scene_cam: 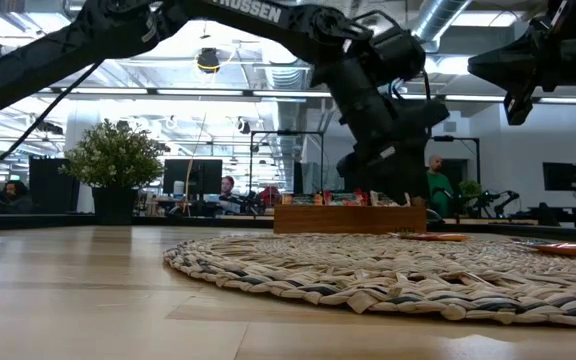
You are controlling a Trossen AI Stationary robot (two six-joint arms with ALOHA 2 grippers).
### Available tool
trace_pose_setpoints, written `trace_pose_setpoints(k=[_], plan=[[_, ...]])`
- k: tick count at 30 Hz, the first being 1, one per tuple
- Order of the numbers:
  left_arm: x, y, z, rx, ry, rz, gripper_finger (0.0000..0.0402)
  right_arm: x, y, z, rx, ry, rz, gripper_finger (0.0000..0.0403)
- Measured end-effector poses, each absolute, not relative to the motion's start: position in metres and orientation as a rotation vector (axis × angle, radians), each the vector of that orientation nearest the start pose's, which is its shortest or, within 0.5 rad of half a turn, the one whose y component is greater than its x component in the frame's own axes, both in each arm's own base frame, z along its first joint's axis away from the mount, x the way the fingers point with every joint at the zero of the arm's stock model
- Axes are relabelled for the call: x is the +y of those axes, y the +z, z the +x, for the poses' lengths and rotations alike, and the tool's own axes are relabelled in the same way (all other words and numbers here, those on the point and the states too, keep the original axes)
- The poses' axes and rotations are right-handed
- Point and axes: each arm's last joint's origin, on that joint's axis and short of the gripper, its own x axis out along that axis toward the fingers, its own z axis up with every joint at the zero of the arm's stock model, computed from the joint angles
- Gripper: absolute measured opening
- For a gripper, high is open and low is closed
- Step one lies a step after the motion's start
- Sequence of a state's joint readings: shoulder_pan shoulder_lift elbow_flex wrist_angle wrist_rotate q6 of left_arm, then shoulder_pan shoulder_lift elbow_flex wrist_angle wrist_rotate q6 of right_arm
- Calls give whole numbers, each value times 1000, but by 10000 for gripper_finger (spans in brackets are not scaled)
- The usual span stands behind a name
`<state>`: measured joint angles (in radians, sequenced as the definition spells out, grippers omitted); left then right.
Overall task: Pick & Place Tea
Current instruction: Put the top orange tea bag into the left section of the wooden organizer
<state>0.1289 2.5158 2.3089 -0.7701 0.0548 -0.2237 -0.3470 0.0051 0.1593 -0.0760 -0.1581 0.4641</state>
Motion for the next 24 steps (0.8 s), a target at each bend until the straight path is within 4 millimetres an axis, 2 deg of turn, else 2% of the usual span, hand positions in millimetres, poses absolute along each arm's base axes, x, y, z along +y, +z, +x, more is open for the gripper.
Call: trace_pose_setpoints(k=[9,17,24], plan=[[68,158,535,1057,201,-288,213,-25,209,81,-118,-167,443,33],[68,154,534,1078,205,-272,213,-25,209,81,-117,-168,443,33],[64,154,534,1089,224,-176,213,-25,209,81,-119,-168,443,33]])
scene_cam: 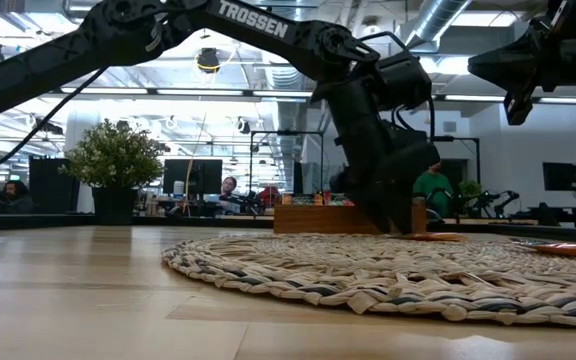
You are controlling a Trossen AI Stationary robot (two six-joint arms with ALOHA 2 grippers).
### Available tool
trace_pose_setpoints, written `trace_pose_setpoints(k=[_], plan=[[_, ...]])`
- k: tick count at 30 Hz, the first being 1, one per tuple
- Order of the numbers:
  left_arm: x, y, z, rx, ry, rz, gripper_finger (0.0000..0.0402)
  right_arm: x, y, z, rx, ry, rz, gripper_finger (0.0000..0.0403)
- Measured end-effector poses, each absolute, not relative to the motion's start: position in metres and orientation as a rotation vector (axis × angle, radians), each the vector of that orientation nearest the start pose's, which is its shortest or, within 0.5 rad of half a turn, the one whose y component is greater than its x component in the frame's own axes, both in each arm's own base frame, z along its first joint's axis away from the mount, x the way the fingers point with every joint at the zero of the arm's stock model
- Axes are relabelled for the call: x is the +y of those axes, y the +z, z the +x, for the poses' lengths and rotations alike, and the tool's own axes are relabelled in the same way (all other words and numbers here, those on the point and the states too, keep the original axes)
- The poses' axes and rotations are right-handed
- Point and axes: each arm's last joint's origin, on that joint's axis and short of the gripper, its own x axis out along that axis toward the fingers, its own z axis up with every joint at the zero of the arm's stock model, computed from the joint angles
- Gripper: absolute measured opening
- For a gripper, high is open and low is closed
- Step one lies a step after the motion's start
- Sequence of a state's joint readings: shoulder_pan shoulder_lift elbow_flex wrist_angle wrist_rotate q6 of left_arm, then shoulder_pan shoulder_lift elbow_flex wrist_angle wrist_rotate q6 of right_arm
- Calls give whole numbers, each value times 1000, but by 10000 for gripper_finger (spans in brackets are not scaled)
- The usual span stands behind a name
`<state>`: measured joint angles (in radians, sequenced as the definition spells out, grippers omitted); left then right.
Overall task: Pick & Place Tea
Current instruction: Put the top orange tea bag into the left section of the wooden organizer
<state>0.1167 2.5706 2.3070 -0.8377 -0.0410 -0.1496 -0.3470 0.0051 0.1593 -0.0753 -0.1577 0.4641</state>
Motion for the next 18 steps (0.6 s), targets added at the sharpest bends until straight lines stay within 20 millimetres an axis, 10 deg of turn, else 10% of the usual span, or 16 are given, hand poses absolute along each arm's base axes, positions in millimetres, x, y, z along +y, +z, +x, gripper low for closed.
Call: trace_pose_setpoints(k=[9,18], plan=[[55,154,535,1096,245,-104,204,-25,209,81,-119,-168,443,33],[55,154,534,1101,246,-104,111,-25,209,81,-119,-168,443,33]])
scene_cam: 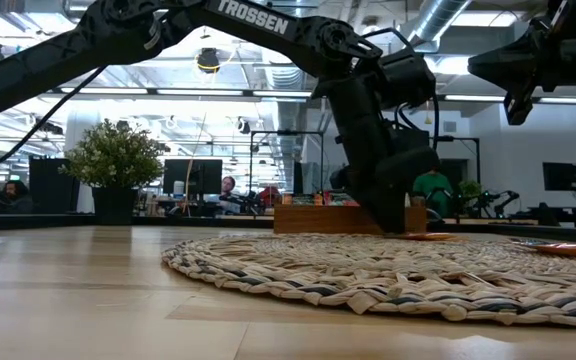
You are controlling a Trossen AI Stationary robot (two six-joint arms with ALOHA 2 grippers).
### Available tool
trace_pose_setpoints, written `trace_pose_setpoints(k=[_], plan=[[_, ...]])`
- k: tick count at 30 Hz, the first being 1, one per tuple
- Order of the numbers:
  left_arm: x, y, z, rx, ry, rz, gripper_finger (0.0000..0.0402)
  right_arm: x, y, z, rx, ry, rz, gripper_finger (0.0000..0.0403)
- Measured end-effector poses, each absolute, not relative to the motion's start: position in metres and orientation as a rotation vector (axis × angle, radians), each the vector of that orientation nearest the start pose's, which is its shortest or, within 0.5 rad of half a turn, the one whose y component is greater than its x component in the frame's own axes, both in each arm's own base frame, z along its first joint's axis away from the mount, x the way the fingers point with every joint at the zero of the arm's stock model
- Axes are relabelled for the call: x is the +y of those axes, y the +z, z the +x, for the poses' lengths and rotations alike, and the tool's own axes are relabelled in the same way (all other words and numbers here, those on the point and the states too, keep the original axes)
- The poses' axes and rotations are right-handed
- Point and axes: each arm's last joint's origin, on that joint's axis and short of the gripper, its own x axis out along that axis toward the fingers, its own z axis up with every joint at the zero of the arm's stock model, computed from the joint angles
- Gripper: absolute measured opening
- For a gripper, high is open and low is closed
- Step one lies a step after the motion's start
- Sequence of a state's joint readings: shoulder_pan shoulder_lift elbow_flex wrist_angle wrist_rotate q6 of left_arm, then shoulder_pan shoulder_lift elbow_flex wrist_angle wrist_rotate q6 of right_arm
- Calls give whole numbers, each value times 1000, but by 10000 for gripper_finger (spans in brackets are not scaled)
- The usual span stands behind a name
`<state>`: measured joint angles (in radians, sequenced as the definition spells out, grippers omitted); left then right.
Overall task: Pick & Place Tea
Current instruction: Put the top orange tea bag into the left section of the wooden organizer
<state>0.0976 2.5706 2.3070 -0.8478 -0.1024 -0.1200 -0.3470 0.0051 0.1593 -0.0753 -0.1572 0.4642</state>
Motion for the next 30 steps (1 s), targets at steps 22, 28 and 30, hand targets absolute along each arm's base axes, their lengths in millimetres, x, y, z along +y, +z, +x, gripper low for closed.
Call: trace_pose_setpoints(k=[22,28,30], plan=[[55,169,529,1105,242,-107,0,-25,209,81,-119,-167,450,33],[53,169,525,1154,226,-89,0,-25,209,81,-119,-167,450,33],[53,173,522,1162,225,-88,0,-25,209,81,-119,-167,450,33]])
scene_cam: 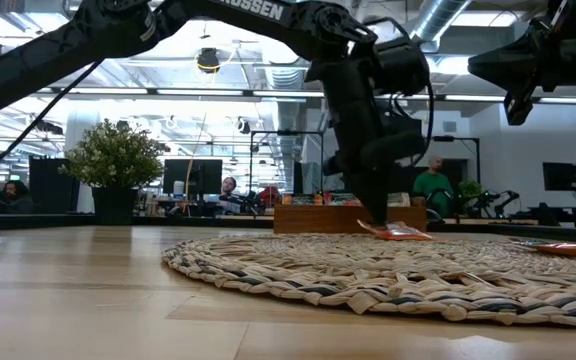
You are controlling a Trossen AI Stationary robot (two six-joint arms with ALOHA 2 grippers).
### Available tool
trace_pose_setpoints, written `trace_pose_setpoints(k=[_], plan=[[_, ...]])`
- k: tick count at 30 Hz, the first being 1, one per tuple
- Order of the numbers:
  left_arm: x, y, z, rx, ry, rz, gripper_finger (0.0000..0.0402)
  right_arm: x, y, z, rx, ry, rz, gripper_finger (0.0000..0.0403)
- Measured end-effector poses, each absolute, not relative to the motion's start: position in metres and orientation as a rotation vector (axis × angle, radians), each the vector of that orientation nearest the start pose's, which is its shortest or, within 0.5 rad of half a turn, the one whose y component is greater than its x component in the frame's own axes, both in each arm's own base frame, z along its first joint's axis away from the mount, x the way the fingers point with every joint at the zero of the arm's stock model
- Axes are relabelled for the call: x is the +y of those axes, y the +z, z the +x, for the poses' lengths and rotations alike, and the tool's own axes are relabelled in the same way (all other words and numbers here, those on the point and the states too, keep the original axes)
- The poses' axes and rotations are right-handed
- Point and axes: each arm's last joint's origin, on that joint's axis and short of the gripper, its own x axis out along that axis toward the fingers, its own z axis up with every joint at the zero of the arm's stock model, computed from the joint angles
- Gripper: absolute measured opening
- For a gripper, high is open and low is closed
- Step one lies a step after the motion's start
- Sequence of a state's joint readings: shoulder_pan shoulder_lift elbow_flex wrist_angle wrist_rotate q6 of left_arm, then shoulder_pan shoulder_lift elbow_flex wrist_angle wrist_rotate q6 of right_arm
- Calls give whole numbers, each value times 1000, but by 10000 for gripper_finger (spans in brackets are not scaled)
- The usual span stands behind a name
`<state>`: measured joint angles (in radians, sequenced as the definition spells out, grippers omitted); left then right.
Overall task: Pick & Place Tea
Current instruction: Put the top orange tea bag into the left section of the wooden organizer
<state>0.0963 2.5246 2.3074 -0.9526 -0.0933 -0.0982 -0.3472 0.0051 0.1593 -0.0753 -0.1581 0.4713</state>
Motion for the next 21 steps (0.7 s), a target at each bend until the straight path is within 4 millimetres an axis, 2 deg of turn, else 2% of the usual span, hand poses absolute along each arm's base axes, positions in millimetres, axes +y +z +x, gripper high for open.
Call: trace_pose_setpoints(k=[8,14,17,21], plan=[[52,218,510,1116,210,-89,0,-25,209,81,-118,-167,450,33],[49,255,492,1110,204,-92,0,-25,209,81,-118,-167,449,33],[49,264,489,1091,203,-93,0,-25,209,81,-118,-166,449,33],[48,265,489,1083,208,-124,0,-25,209,81,-118,-166,449,33]])
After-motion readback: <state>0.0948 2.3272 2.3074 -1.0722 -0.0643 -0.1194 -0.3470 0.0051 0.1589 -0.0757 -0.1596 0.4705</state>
